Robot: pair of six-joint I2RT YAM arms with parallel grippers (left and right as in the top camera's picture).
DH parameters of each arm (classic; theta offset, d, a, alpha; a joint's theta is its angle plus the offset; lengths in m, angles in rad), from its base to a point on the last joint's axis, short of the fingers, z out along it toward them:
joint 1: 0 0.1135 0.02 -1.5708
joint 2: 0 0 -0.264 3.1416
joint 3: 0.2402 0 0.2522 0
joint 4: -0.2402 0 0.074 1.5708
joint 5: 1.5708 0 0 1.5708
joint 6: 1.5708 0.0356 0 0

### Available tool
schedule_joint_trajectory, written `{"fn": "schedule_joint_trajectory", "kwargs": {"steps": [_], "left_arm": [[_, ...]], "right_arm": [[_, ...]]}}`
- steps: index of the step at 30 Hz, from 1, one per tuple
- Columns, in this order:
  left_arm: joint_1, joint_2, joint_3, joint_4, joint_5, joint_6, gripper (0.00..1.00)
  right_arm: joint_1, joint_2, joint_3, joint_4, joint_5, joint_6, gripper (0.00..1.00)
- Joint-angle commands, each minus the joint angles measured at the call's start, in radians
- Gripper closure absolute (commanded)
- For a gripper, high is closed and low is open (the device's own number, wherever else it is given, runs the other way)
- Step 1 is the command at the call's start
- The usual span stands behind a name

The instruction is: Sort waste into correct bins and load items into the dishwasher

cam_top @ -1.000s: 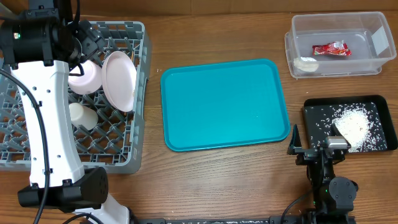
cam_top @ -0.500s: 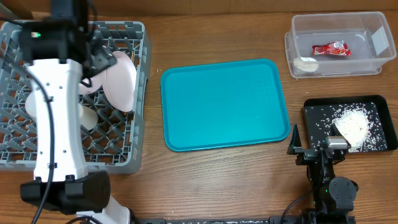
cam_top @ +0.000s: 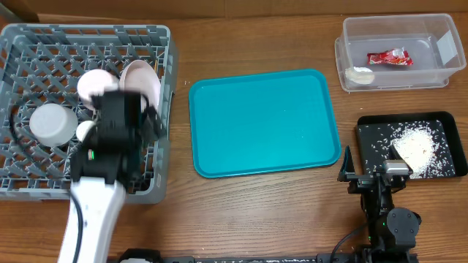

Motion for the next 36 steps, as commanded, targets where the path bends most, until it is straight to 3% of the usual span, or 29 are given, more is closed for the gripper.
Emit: {"fn": "schedule_joint_trajectory", "kwargs": {"steps": [1, 7, 13, 25, 30, 36], "left_arm": [[0.031, -0.137, -0.151, 0.052, 0.004, 0.036, 0.00], [0.058, -0.375, -0.346, 0.087, -0.003, 0.036, 0.00], [0.058, -0.493, -0.459, 0.211, 0.014, 0.082, 0.00], [0.058, -0.815, -0.846, 0.741, 0.293, 0.420, 0.00], [0.058, -0.937, -0.982, 0.897, 0.289, 0.423, 0.00], [0.065, -1.010, -1.031, 0.900, 0.288, 0.426, 0.00]], "right_arm": [[-0.004, -0.011, -0.010, 0.006, 0.009, -0.007, 0.00], [-0.004, -0.011, -0.010, 0.006, 0.009, -0.007, 0.00], [-0.004, -0.011, -0.010, 0.006, 0.009, -0.007, 0.00], [-0.004, -0.011, -0.010, 0.006, 0.009, -0.007, 0.00], [-0.004, -0.011, -0.010, 0.006, 0.009, -0.007, 0.00], [-0.004, -0.011, -0.010, 0.006, 0.009, -0.007, 0.00]]}}
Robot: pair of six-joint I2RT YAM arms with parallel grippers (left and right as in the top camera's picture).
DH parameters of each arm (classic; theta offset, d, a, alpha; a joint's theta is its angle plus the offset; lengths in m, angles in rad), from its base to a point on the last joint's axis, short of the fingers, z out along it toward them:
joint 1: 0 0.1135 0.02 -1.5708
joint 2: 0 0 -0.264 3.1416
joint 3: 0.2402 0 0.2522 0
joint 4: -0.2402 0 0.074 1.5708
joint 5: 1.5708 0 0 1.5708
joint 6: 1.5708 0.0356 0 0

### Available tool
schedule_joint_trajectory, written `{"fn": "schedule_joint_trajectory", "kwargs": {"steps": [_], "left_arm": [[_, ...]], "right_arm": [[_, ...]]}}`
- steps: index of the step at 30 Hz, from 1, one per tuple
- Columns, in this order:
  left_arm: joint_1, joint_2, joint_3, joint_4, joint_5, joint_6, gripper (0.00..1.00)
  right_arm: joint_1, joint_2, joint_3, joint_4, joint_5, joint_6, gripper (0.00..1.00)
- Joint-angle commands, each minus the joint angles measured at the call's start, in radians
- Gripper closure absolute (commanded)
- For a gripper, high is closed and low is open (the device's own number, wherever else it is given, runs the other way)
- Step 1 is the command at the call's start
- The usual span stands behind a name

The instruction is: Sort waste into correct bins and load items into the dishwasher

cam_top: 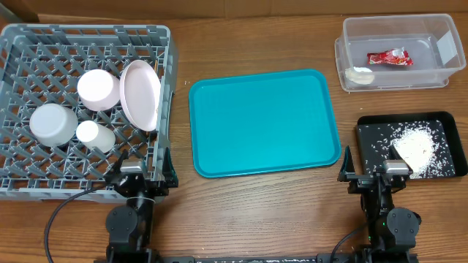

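Observation:
The grey dish rack [44,33] at the left holds a pink plate [140,93] standing on edge, a pink bowl [99,89], a large white cup [53,124] and a small white cup [95,135]. My left gripper [139,174] sits low at the rack's front edge, its fingers spread and holding nothing. The right gripper [387,169] rests at the front right beside the black bin [439,120]. One of its fingers stands well out to the left, and it looks open and empty. The teal tray [263,120] in the middle is bare.
A clear plastic bin [439,77] at the back right holds a red wrapper [389,58] and a whitish scrap [360,75]. The black bin holds a heap of white crumbs [417,146]. Bare wood runs along the front edge.
My left arm was stretched over the rack's right half, above the plate and bowl; now it is drawn back to the front edge. The dishes in the rack and the right arm are unchanged.

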Motion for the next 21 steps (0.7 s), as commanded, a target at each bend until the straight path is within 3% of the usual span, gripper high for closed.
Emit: {"fn": "schedule_joint_trajectory", "kwargs": {"steps": [1, 8, 21], "left_arm": [[0.020, -0.039, -0.013, 0.002, 0.015, 0.031, 0.00], [0.087, -0.131, -0.013, -0.115, 0.018, 0.030, 0.00], [0.097, -0.149, -0.012, -0.116, 0.019, 0.031, 0.00]], "right_arm": [[-0.004, -0.011, -0.010, 0.006, 0.008, -0.007, 0.00], [-0.004, -0.011, -0.010, 0.006, 0.008, -0.006, 0.00], [-0.004, -0.011, -0.010, 0.006, 0.008, -0.006, 0.00]]}}
